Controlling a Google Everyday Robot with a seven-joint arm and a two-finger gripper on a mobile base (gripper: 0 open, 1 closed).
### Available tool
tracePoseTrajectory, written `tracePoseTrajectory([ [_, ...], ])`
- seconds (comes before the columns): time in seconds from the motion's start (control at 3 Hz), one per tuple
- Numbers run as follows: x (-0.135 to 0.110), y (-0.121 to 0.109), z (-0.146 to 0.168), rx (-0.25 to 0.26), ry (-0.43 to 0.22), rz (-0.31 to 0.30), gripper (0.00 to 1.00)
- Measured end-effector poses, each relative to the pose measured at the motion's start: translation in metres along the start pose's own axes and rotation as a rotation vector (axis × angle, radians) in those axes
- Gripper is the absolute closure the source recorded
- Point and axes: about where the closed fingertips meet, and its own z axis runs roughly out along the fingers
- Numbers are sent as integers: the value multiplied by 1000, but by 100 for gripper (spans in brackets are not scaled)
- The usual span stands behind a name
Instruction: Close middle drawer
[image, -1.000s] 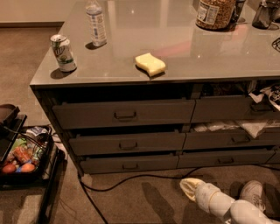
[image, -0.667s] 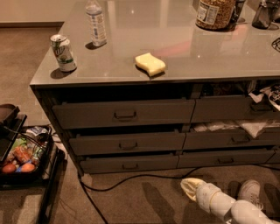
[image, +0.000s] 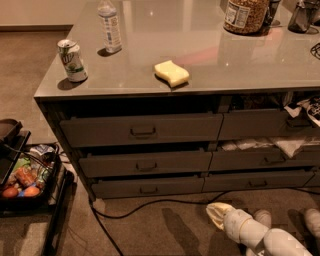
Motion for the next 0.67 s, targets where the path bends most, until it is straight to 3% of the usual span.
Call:
tracePoseTrajectory([
  [0.33, 0, 0, 0, 0, 0, 0, 12],
  [0.67, 0, 0, 0, 0, 0, 0, 0],
])
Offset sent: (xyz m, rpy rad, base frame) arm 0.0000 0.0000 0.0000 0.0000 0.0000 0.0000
